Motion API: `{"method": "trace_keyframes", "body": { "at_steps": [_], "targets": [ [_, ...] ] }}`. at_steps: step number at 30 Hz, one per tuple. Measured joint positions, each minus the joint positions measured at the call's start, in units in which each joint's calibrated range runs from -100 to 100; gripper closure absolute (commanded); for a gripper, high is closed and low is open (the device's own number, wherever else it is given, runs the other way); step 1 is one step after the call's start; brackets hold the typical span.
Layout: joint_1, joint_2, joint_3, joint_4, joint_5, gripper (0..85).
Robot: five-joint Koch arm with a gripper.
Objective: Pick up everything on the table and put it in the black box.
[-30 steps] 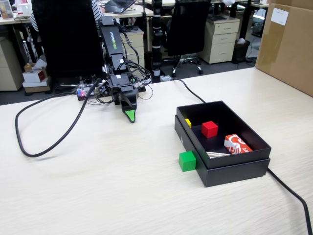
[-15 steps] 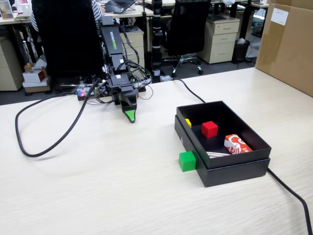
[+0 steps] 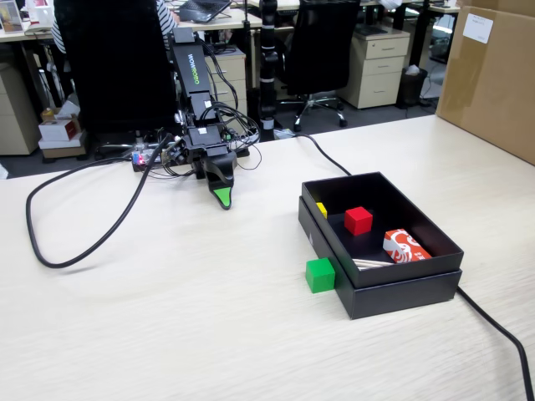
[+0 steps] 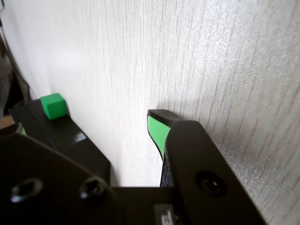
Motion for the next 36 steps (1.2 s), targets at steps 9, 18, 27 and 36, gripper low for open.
{"method": "trace_keyframes", "body": {
  "at_steps": [9,18,27,36],
  "targets": [
    [0.1,0.0,0.0,0.0,0.0,35.9],
    [0.2,0.13,0.18,0.0,0.05,37.6],
    [-0.1,8.93,20.08,-21.14,0.78,37.9],
    [2.54,31.84,67.37,-46.15,4.93,38.3]
  ]
}}
